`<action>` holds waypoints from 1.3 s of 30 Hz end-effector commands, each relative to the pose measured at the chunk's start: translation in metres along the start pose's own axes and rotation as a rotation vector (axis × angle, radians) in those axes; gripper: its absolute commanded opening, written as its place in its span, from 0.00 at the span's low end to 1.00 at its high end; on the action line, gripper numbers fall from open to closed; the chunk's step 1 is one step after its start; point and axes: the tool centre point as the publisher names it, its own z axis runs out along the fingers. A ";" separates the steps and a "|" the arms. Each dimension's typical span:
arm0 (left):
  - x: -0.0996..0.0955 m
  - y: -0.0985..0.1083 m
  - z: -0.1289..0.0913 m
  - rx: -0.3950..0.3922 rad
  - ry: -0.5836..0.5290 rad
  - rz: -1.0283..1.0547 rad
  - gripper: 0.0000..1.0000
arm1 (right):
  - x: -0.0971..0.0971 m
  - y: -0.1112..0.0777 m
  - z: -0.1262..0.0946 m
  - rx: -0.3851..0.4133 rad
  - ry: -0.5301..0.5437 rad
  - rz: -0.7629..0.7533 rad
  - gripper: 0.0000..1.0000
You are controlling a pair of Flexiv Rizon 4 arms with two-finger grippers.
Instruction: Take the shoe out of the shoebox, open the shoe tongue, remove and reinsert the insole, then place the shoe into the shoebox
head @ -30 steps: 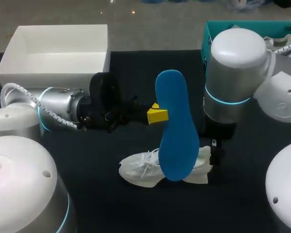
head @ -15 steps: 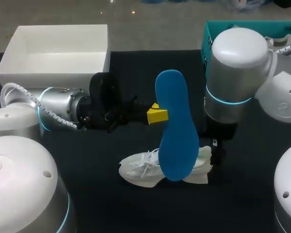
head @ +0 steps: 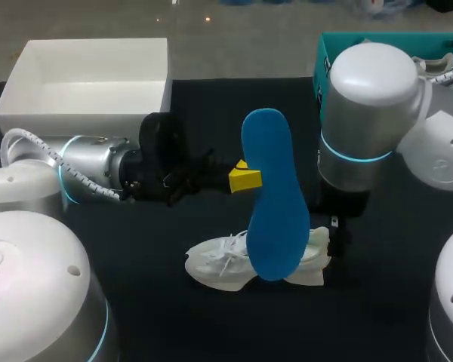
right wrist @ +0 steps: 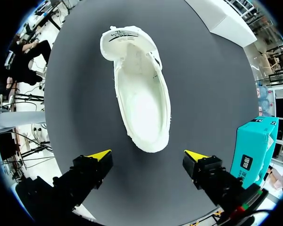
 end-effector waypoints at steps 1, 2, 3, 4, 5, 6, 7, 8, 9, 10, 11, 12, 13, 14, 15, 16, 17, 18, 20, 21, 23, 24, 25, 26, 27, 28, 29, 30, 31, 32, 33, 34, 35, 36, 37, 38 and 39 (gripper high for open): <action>0.000 0.001 0.001 0.001 0.000 0.000 0.00 | 0.001 -0.002 0.001 -0.003 -0.002 0.000 1.00; 0.000 0.001 0.001 0.001 0.000 0.000 0.00 | 0.001 -0.002 0.001 -0.003 -0.002 0.000 1.00; 0.000 0.001 0.001 0.001 0.000 0.000 0.00 | 0.001 -0.002 0.001 -0.003 -0.002 0.000 1.00; 0.000 0.001 0.001 0.001 0.000 0.000 0.00 | 0.001 -0.002 0.001 -0.003 -0.002 0.000 1.00; 0.000 0.001 0.001 0.001 0.000 0.000 0.00 | 0.001 -0.002 0.001 -0.003 -0.002 0.000 1.00; 0.000 0.001 0.001 0.001 0.000 0.000 0.00 | 0.001 -0.002 0.001 -0.003 -0.002 0.000 1.00; 0.000 0.001 0.001 0.001 0.000 0.000 0.00 | 0.001 -0.002 0.001 -0.003 -0.002 0.000 1.00; 0.000 0.001 0.001 0.001 0.000 0.000 0.00 | 0.001 -0.002 0.001 -0.003 -0.002 0.000 1.00; 0.000 0.001 0.001 0.001 0.000 0.000 0.00 | 0.001 -0.002 0.001 -0.003 -0.002 0.000 1.00; 0.000 0.001 0.001 0.001 0.000 0.000 0.00 | 0.001 0.003 0.000 0.004 -0.002 -0.002 1.00; 0.000 0.001 0.001 0.001 0.000 0.000 0.00 | 0.000 0.008 -0.001 0.022 0.004 -0.006 1.00; 0.000 0.001 0.001 0.001 0.000 0.000 0.00 | 0.000 0.014 -0.002 0.045 -0.006 -0.008 1.00; 0.000 0.001 0.001 0.001 0.000 0.000 0.00 | -0.001 0.019 -0.004 0.069 -0.017 -0.004 1.00; 0.000 0.001 0.001 0.001 0.000 0.000 0.00 | -0.003 0.025 -0.005 0.086 -0.026 -0.013 1.00; 0.000 0.001 0.001 0.001 0.000 0.000 0.00 | -0.004 0.031 -0.007 0.093 -0.042 -0.026 1.00; 0.000 0.001 0.001 0.001 0.000 0.000 0.00 | -0.006 0.037 -0.007 0.094 -0.048 -0.032 1.00; 0.000 0.001 0.001 0.001 0.000 0.000 0.00 | -0.009 0.043 -0.007 0.095 -0.051 -0.038 1.00; 0.000 0.001 0.001 0.001 0.000 0.000 0.00 | -0.012 0.048 -0.006 0.091 -0.050 -0.046 1.00; 0.000 0.001 0.001 0.001 0.000 0.000 0.00 | -0.018 0.055 -0.005 0.089 -0.053 -0.053 1.00; 0.000 0.001 0.001 0.001 0.000 0.000 0.00 | -0.021 0.058 -0.003 0.080 -0.047 -0.055 1.00; 0.000 0.001 0.001 0.001 0.000 0.000 0.00 | -0.025 0.063 0.003 0.070 -0.037 -0.060 1.00; 0.000 0.001 0.001 0.001 0.000 0.000 0.00 | -0.026 0.066 0.006 0.065 -0.030 -0.062 1.00; 0.000 0.001 0.001 0.001 0.000 0.000 0.00 | -0.027 0.068 0.008 0.066 -0.029 -0.061 1.00; 0.000 0.001 0.001 0.001 0.000 0.000 0.00 | -0.028 0.070 0.011 0.050 -0.018 -0.068 1.00; 0.000 0.001 0.001 0.001 0.000 0.000 0.00 | -0.028 0.071 0.014 0.037 -0.014 -0.076 1.00; 0.000 0.001 0.001 0.001 0.000 0.000 0.00 | -0.027 0.074 0.017 0.038 -0.014 -0.076 1.00; 0.000 0.001 0.001 0.001 0.000 0.000 0.00 | -0.027 0.075 0.020 0.040 -0.012 -0.076 1.00; 0.000 0.001 0.001 0.001 0.000 0.000 0.00 | -0.027 0.077 0.022 0.041 -0.010 -0.077 1.00; 0.000 0.001 0.001 0.001 0.000 0.000 0.00 | -0.027 0.078 0.025 0.041 -0.009 -0.078 1.00; 0.000 0.001 0.001 0.001 0.000 0.000 0.00 | -0.027 0.079 0.027 0.044 -0.004 -0.080 1.00; 0.000 0.001 0.001 0.001 0.000 0.000 0.00 | -0.027 0.080 0.029 0.045 0.001 -0.079 1.00; 0.000 0.001 0.001 0.001 0.000 0.000 0.00 | -0.026 0.080 0.030 0.044 0.006 -0.081 1.00; 0.000 0.001 0.001 0.001 0.000 0.000 0.00 | -0.025 0.081 0.030 0.044 0.007 -0.082 1.00; 0.000 0.001 0.001 0.001 0.000 0.000 0.00 | -0.024 0.082 0.031 0.046 0.009 -0.088 1.00; 0.000 0.001 0.001 0.001 0.000 0.000 0.00 | -0.023 0.083 0.032 0.049 0.009 -0.090 1.00; 0.000 0.001 0.001 0.001 0.000 0.000 0.00 | -0.023 0.084 0.032 0.048 0.013 -0.093 1.00; 0.000 0.001 0.001 0.001 0.000 0.000 0.00 | -0.022 0.086 0.034 0.048 0.015 -0.096 1.00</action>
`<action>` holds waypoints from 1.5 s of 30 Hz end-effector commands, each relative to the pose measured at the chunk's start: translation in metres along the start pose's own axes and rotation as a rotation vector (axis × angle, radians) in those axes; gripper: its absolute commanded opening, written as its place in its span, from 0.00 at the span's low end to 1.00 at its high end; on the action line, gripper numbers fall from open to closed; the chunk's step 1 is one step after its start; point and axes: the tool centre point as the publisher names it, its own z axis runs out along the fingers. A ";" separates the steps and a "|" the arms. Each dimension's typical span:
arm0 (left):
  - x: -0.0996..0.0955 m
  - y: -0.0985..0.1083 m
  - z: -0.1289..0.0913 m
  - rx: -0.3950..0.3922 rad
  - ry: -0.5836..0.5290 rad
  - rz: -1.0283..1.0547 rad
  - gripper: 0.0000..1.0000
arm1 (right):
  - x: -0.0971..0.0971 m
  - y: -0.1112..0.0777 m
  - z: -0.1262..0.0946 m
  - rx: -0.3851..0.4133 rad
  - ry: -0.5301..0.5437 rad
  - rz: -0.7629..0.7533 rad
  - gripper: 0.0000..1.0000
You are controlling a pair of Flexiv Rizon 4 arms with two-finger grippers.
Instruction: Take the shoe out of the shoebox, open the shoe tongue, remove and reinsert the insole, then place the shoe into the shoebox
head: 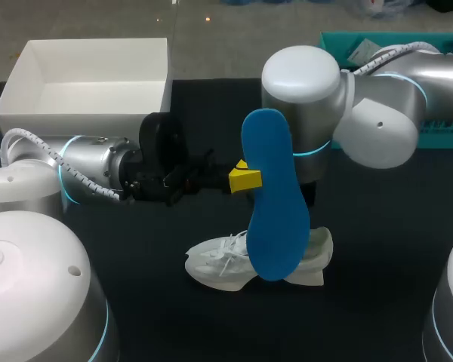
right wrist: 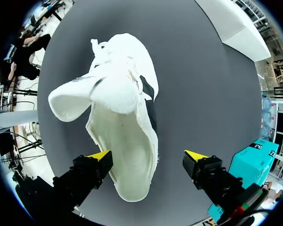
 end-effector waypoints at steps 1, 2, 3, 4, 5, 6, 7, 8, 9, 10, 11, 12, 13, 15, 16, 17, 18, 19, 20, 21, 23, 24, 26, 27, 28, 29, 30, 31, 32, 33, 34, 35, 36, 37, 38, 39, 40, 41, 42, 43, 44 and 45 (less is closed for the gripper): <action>0.000 0.001 0.001 0.002 0.000 0.000 0.00 | 0.001 0.014 0.007 0.017 0.007 -0.009 1.00; 0.000 0.001 0.001 0.002 0.000 0.000 0.00 | 0.001 0.016 0.008 0.017 0.010 -0.016 1.00; 0.000 0.001 0.001 0.002 0.000 0.000 0.00 | 0.002 0.019 0.010 0.016 0.013 -0.022 1.00; 0.000 0.001 0.001 0.002 0.000 0.000 0.00 | 0.002 0.021 0.011 0.016 0.014 -0.027 1.00; 0.000 0.001 0.001 0.002 0.000 0.000 0.00 | 0.002 0.023 0.012 0.017 0.015 -0.032 1.00; 0.000 0.001 0.001 0.002 0.000 0.000 0.00 | 0.002 0.026 0.014 0.020 0.015 -0.037 1.00; 0.000 0.001 0.001 0.002 0.000 0.000 0.00 | 0.002 0.028 0.015 0.022 0.016 -0.040 1.00; 0.000 0.001 0.001 0.002 0.000 0.000 0.00 | 0.002 0.029 0.016 0.021 0.018 -0.042 1.00; 0.000 0.001 0.001 0.002 0.000 0.000 0.00 | 0.003 0.030 0.016 0.020 0.019 -0.044 1.00; 0.000 0.001 0.001 0.002 0.000 0.000 0.00 | 0.003 0.031 0.018 0.019 0.021 -0.046 0.92; 0.000 0.001 0.001 0.002 0.000 0.000 0.00 | 0.003 0.031 0.019 0.017 0.027 -0.049 0.61; 0.000 0.001 0.001 0.002 0.000 0.000 0.00 | 0.004 0.032 0.020 0.016 0.029 -0.053 0.41; 0.000 0.001 0.001 0.002 0.000 0.000 0.00 | 0.005 0.033 0.021 0.017 0.031 -0.056 0.31; 0.000 0.001 0.001 0.002 0.000 0.000 0.00 | 0.007 0.034 0.026 0.016 0.040 -0.061 0.13; 0.000 0.001 0.001 0.002 0.000 0.000 0.00 | 0.008 0.034 0.028 0.013 0.048 -0.062 0.02; 0.000 0.001 0.001 0.002 0.000 0.000 0.00 | 0.008 0.034 0.029 0.004 0.057 -0.064 0.00; 0.000 0.001 0.001 0.002 0.000 0.000 0.00 | 0.009 0.034 0.030 0.001 0.060 -0.064 0.00; 0.000 0.001 0.001 0.002 0.000 0.000 0.00 | 0.010 0.033 0.032 0.001 0.061 -0.064 0.00; 0.000 0.001 0.001 0.002 0.000 0.000 0.00 | 0.010 0.032 0.033 0.001 0.069 -0.064 0.00; 0.000 0.001 0.001 0.002 0.000 0.000 0.00 | 0.011 0.031 0.035 -0.005 0.076 -0.064 0.00; 0.000 0.001 0.001 0.002 0.000 0.000 0.00 | 0.011 0.026 0.038 -0.028 0.088 -0.073 0.00; 0.000 0.001 0.001 0.002 0.000 0.000 0.00 | 0.011 0.022 0.039 -0.044 0.092 -0.083 0.00; 0.000 0.001 0.001 0.002 0.000 0.000 0.00 | 0.011 0.022 0.039 -0.044 0.092 -0.083 0.00; 0.000 0.001 0.001 0.002 0.000 0.000 0.00 | 0.011 0.022 0.039 -0.044 0.092 -0.083 0.00; 0.000 0.001 0.001 0.002 0.000 0.000 0.00 | 0.011 0.022 0.039 -0.044 0.092 -0.083 0.00; 0.000 0.001 0.001 0.002 0.000 0.000 0.00 | 0.011 0.022 0.039 -0.044 0.092 -0.083 0.00; 0.000 0.001 0.001 0.002 0.000 0.000 0.00 | 0.011 0.022 0.039 -0.044 0.092 -0.083 0.00; 0.000 0.001 0.001 0.002 0.000 0.000 0.00 | 0.011 0.022 0.039 -0.044 0.092 -0.083 0.00; 0.000 0.001 0.001 0.002 0.000 0.000 0.00 | 0.011 0.022 0.039 -0.044 0.092 -0.083 0.00; 0.000 0.001 0.001 0.002 0.000 0.000 0.00 | 0.011 0.022 0.039 -0.044 0.092 -0.083 0.00; 0.000 0.001 0.001 0.002 0.000 0.000 0.00 | 0.011 0.022 0.039 -0.044 0.092 -0.083 0.00; 0.000 0.001 0.001 0.002 0.000 0.000 0.00 | 0.011 0.022 0.039 -0.044 0.092 -0.083 0.00; 0.000 0.001 0.001 0.002 0.000 0.000 0.00 | 0.011 0.022 0.039 -0.044 0.092 -0.083 0.00; 0.000 0.001 0.001 0.002 0.000 0.000 0.00 | 0.011 0.022 0.039 -0.044 0.092 -0.083 0.00; 0.000 0.001 0.001 0.002 0.000 0.000 0.00 | 0.011 0.022 0.039 -0.044 0.092 -0.083 0.00; 0.000 0.001 0.001 0.002 0.000 0.000 0.00 | 0.012 0.024 0.039 -0.022 0.114 -0.052 0.00; 0.000 0.001 0.001 0.002 0.000 0.000 0.00 | 0.013 0.026 0.038 0.021 0.150 0.015 0.00; 0.000 0.001 0.001 0.002 0.000 0.000 0.00 | 0.012 0.027 0.037 0.058 0.187 0.067 0.00; 0.000 0.001 0.001 0.002 0.000 0.000 0.00 | 0.010 0.027 0.033 0.069 0.221 0.193 0.00; 0.000 0.001 0.001 0.002 0.000 0.000 0.00 | 0.008 0.025 0.028 0.028 0.296 0.297 0.00; 0.000 0.001 0.001 0.002 0.000 0.000 0.00 | 0.006 0.023 0.026 0.044 0.371 0.392 0.00; 0.000 0.001 0.001 0.002 0.000 0.000 0.00 | 0.006 0.021 0.023 0.060 0.407 0.495 0.00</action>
